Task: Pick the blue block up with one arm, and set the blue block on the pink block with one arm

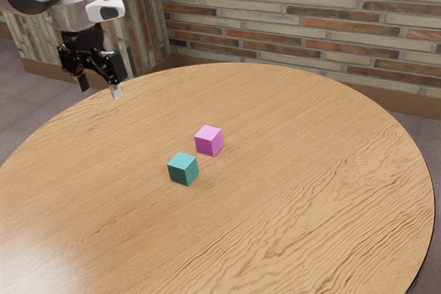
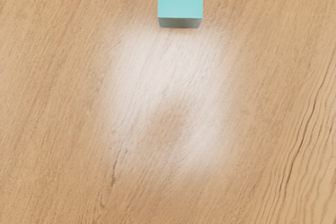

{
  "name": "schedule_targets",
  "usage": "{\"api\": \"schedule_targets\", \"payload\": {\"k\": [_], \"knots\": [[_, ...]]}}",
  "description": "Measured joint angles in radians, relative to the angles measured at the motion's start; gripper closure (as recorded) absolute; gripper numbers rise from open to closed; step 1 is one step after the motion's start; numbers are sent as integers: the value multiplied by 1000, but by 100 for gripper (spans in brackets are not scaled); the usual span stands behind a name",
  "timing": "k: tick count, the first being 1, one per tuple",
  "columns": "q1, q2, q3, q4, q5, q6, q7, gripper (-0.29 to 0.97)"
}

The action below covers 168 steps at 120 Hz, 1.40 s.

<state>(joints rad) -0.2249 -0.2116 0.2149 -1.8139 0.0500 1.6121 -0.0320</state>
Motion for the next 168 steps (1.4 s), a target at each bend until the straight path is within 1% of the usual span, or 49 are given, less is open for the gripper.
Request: {"api": "schedule_targets", "payload": {"k": [17, 41, 54, 64, 79, 94, 113, 144, 168], "knots": [[0, 12, -4, -44, -30, 38, -17, 0], [14, 127, -42, -91, -88, 113, -101, 0], [21, 241, -60, -96, -93, 214, -148, 0], [32, 307, -81, -98, -100, 297, -178, 0], [38, 359, -92, -117, -117, 406, -210, 0], [41, 404, -95, -119, -126, 480, -229, 0], [44, 439, -99, -121, -130, 547, -199, 0], [81, 536, -101, -111, -135, 665, -109, 0], [102, 593, -101, -52, -135, 731, -36, 0]]}}
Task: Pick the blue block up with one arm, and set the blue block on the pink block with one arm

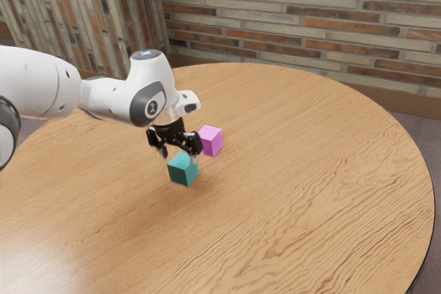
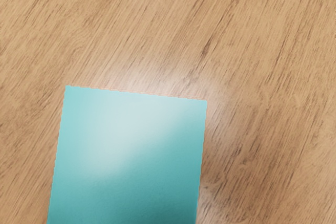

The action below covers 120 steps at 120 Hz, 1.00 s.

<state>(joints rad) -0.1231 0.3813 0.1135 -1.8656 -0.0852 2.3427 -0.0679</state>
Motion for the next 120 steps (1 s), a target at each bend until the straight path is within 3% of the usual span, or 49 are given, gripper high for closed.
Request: {"api": "schedule_targets", "payload": {"k": [113, 120], "knots": [[80, 178, -58, 103, -29, 41, 211, 0], [80, 181, -58, 102, -43, 41, 214, 9]]}}
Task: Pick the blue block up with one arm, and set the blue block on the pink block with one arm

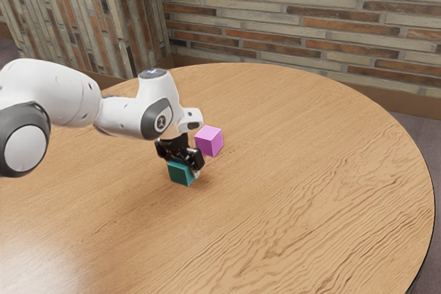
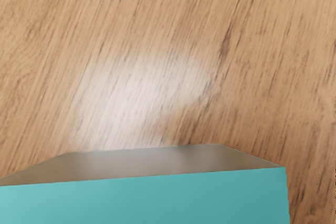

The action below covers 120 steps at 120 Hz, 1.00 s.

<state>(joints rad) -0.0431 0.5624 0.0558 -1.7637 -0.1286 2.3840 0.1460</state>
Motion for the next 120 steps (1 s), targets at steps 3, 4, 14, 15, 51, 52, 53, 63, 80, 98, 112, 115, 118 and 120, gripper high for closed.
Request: {"api": "schedule_targets", "payload": {"k": [3, 4, 14, 15, 51, 52, 53, 63, 80, 98, 112, 115, 118, 120], "knots": [[0, 1, 0, 0, -5, 0, 1, 13], [0, 1, 0, 0, -6, 0, 1, 15], [0, 0, 2, -1, -10, 1, 3, 28], [0, 0, 2, -1, -10, 1, 3, 28], [-6, -23, 3, 69, 89, 0, -17, 45], [-6, -22, 3, 76, 94, -1, -18, 46], [-5, -21, 3, 84, 98, -2, -19, 46], [-1, 2, 1, 175, 136, -21, -33, 49], [24, 82, -33, 338, 181, -59, -59, 49], [28, 126, -37, 413, 185, -80, -65, 47], [29, 144, -38, 444, 188, -88, -66, 47], [30, 149, -43, 451, 191, -89, -66, 48], [34, 156, -49, 462, 194, -91, -67, 49], [35, 162, -51, 470, 196, -91, -68, 49]]}}
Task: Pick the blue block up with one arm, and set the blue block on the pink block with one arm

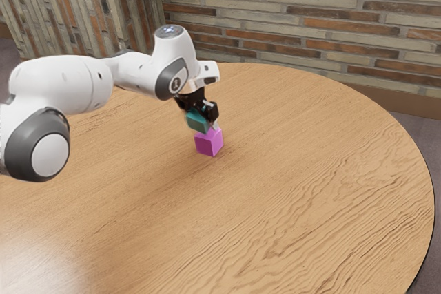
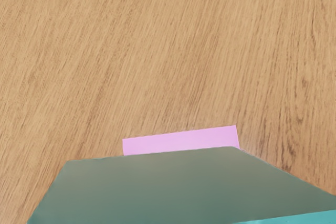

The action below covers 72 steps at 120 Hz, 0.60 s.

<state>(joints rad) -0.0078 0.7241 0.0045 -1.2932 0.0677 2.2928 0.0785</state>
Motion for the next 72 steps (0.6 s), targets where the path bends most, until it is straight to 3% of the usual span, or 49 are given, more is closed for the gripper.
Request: {"api": "schedule_targets", "payload": {"k": [21, 53, 72], "knots": [[15, 59, -27, 75, 10, -4, -3, 48], [33, 54, -61, 74, -42, -13, 41, 20], [36, 10, -59, 54, -49, -26, 74, 9]]}}
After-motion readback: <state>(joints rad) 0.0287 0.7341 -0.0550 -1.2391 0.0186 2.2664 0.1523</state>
